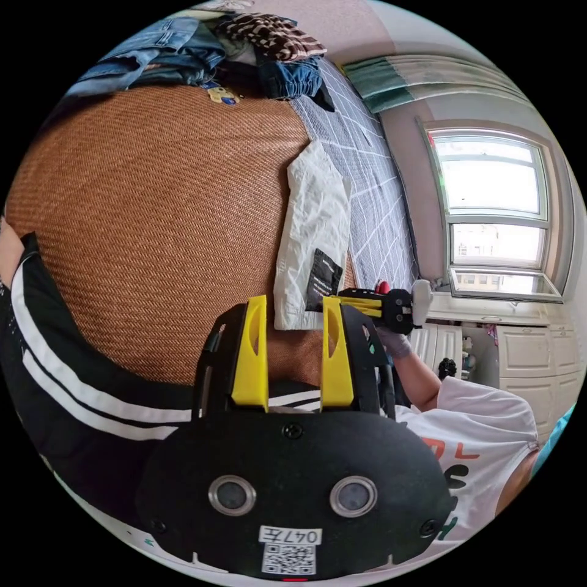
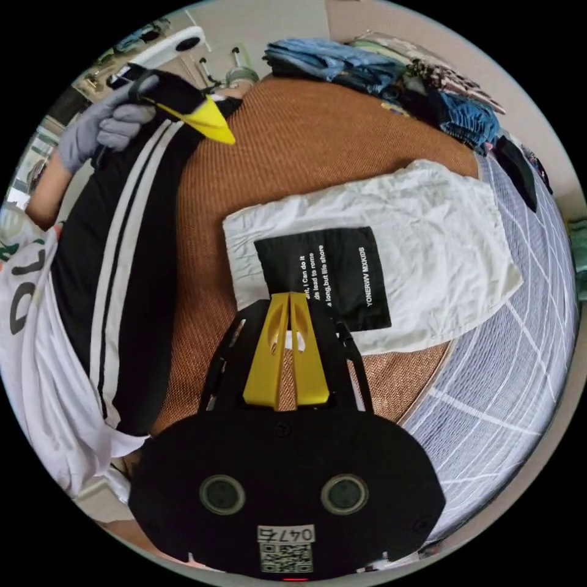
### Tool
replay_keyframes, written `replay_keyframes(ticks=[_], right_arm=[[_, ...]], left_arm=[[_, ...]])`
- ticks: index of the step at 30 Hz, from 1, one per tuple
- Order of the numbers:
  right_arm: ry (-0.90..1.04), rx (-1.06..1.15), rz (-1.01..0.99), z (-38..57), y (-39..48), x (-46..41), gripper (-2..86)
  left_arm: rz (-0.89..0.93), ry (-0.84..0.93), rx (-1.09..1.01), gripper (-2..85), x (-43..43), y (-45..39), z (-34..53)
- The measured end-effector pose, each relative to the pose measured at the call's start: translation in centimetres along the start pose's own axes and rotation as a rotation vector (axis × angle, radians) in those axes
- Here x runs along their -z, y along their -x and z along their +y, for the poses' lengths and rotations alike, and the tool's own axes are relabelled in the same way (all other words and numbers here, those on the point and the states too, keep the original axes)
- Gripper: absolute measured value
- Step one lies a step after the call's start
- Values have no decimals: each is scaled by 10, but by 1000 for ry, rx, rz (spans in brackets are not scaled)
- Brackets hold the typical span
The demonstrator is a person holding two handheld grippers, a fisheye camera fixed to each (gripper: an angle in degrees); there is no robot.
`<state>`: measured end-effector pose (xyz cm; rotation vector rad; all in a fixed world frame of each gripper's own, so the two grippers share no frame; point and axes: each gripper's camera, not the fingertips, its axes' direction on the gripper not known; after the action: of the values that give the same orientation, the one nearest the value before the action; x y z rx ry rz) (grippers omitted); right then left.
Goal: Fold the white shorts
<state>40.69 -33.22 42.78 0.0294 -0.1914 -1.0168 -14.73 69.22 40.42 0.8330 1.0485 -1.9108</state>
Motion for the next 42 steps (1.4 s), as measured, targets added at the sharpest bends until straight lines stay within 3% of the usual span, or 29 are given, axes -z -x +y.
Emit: replay_keyframes(ticks=[11, 14, 17, 20, 25, 32, 36, 39, 42], right_arm=[[-403, -251, -405, -116, 32, -36, -12], [-493, -222, -515, -130, 23, -12, -12], [-602, -232, -385, -108, 2, 28, -12], [-581, -380, -195, -87, -29, 43, -12], [-490, -426, -176, -104, -53, 24, -11], [-481, -499, -219, -110, -61, 29, -11], [-539, -449, -178, -74, -21, 53, -12], [-419, -437, -84, -69, -3, 32, -12], [-447, -484, -165, -60, -6, 42, -12]], left_arm=[[-170, -298, 109, 137, 117, 62, 74], [-174, -335, 149, 144, 135, 86, 93], [-157, -327, 166, 146, 139, 110, 103], [-116, -279, 165, 145, 127, 131, 101], [-142, -182, 175, 163, 106, 152, 96], [-260, -249, 225, 184, 134, 187, 122], [-204, -242, 306, 212, 128, 220, 128], [-177, -214, 347, 237, 109, 239, 124], [-191, -152, 366, 268, 91, 248, 119]])
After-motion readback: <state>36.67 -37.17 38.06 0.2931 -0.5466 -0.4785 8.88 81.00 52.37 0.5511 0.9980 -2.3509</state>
